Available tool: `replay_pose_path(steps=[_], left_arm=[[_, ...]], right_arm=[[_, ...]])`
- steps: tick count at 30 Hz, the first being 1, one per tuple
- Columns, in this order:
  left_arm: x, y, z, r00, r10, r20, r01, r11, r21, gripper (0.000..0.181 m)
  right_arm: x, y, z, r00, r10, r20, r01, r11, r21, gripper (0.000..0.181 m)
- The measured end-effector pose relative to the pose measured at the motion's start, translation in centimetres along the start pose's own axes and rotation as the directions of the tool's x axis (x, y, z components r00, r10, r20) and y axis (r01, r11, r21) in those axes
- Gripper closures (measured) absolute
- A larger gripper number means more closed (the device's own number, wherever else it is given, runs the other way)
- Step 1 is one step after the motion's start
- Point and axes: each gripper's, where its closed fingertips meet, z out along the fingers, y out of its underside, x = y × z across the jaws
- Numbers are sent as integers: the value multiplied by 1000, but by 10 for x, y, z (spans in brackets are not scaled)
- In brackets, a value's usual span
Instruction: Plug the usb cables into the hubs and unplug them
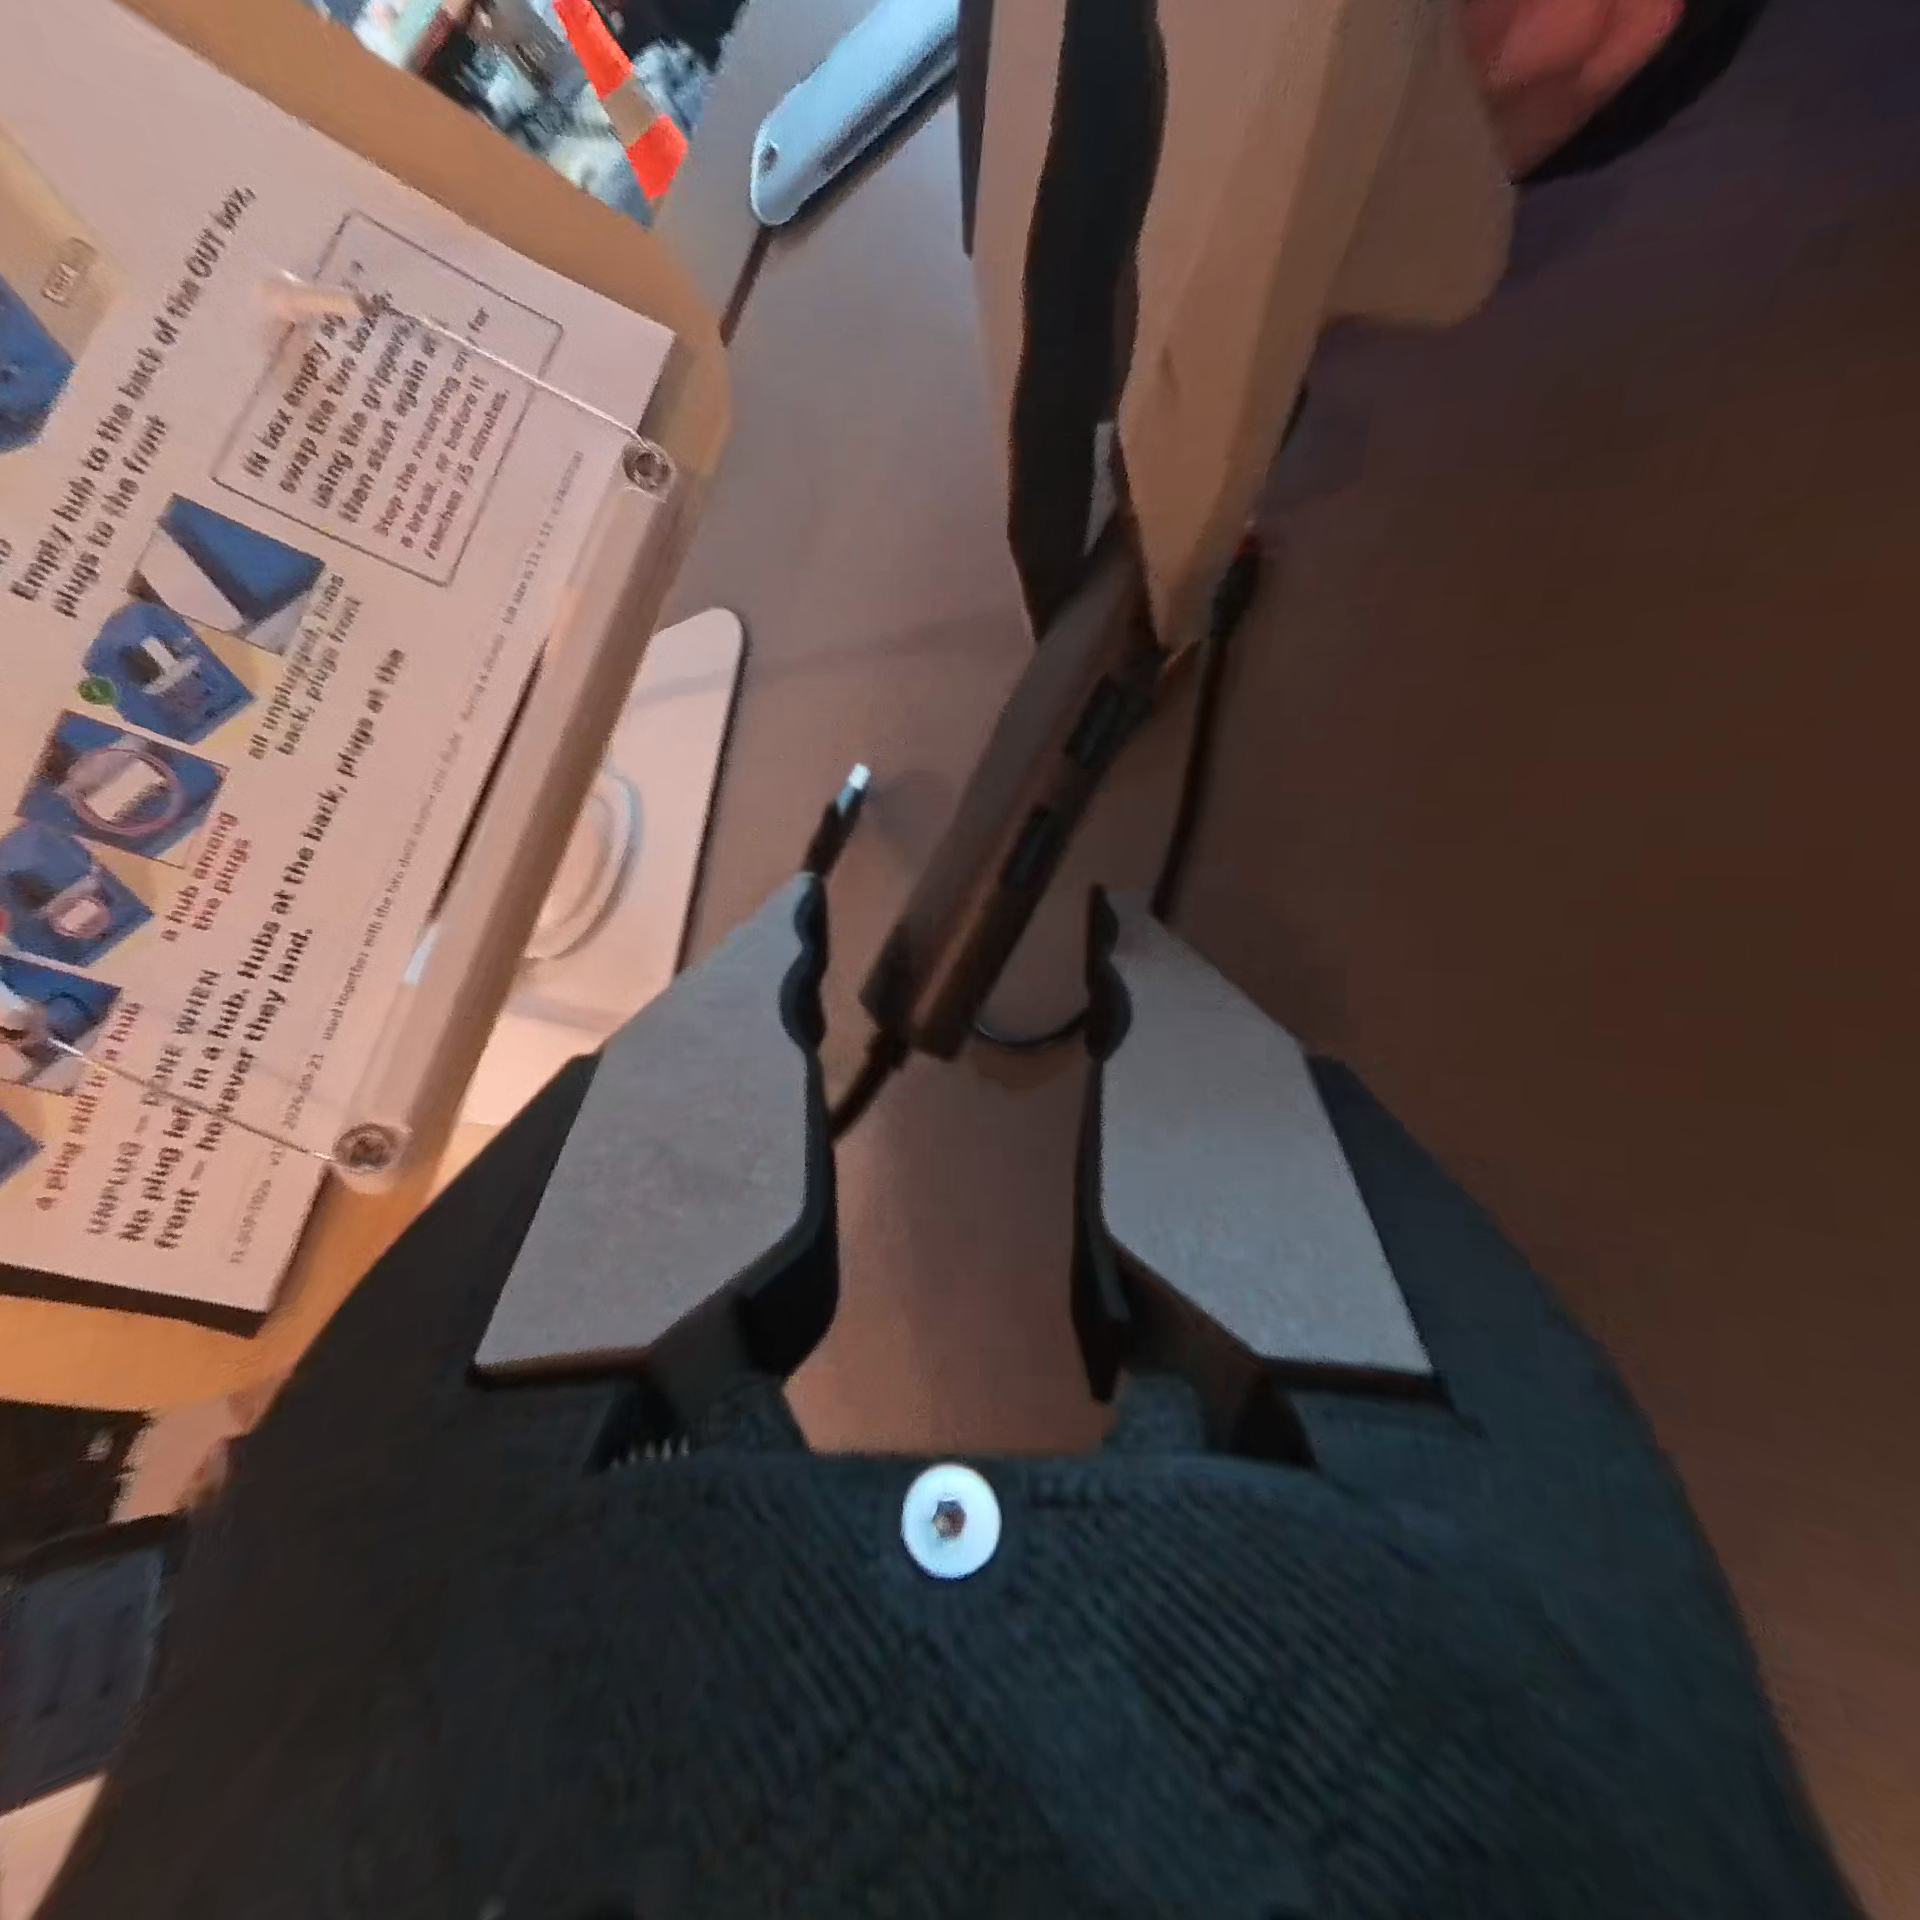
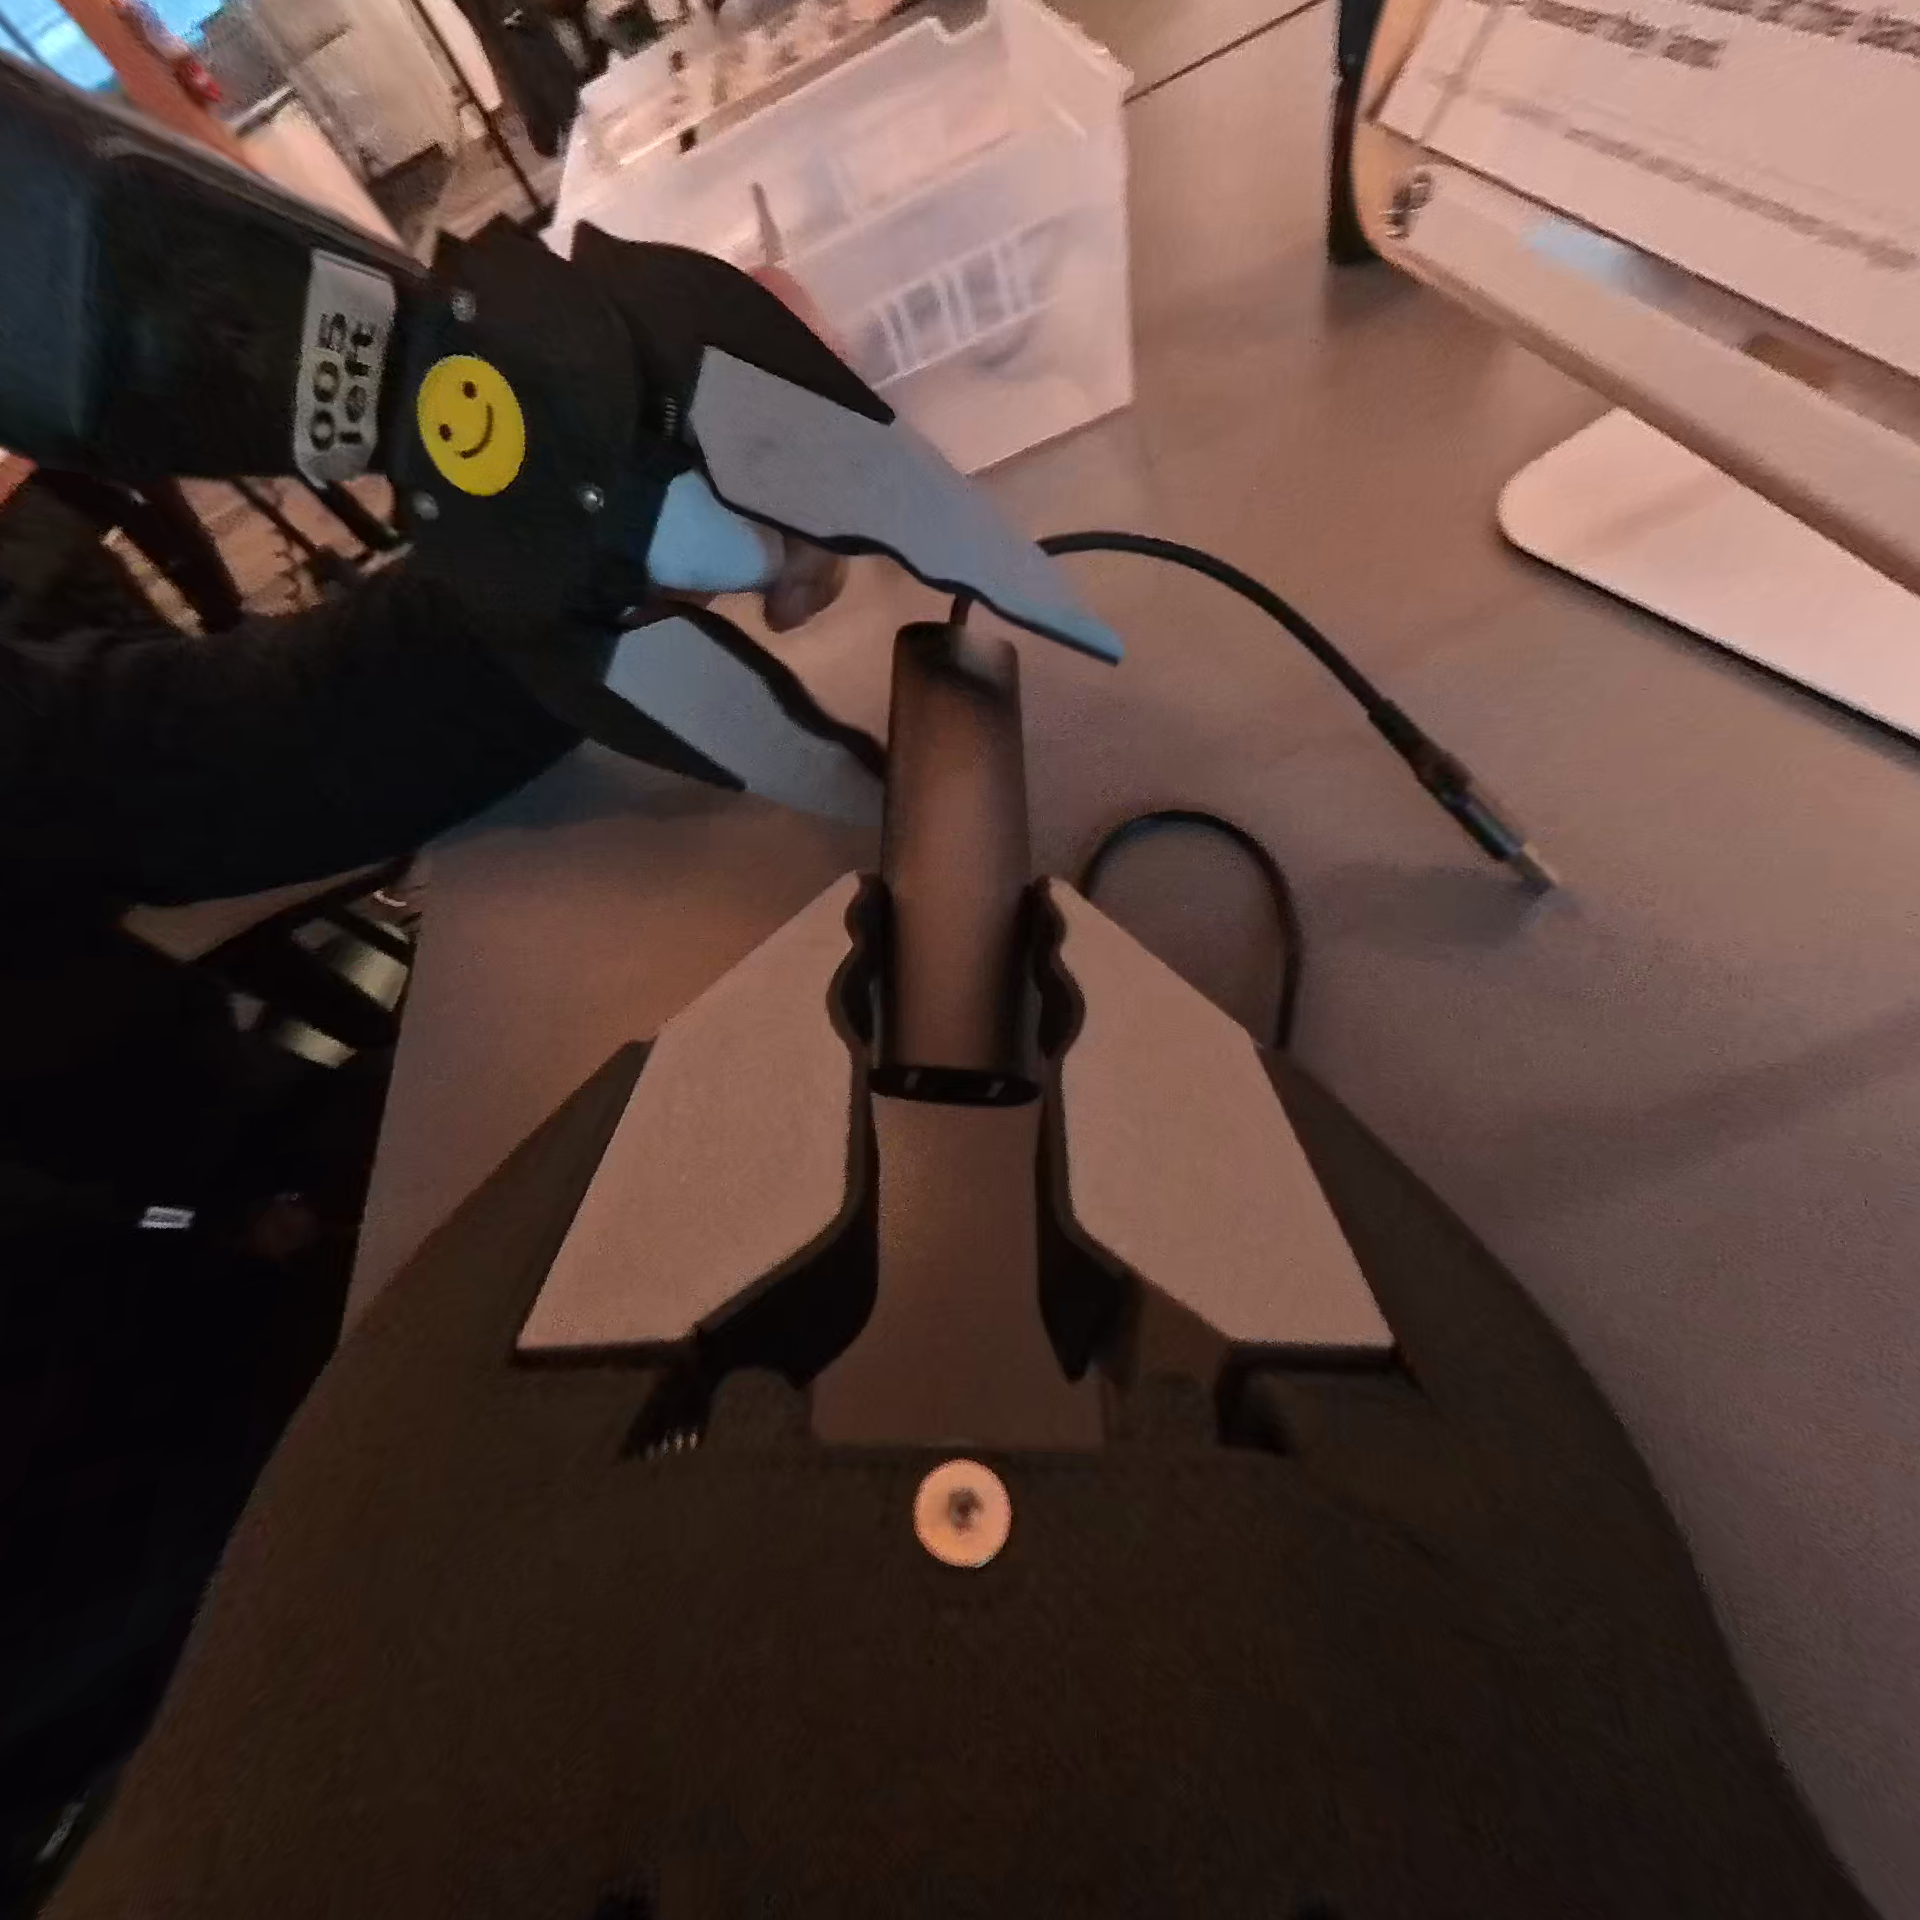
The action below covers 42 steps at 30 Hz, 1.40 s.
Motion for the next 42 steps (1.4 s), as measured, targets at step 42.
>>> replay_pose_path(steps=[42], left_arm=[[-16, -68, -51, 964, 86, 251, -157, 949, 275, 166]], right_arm=[[45, -42, -21, 661, -330, -674, 412, 910, -41, 149]])
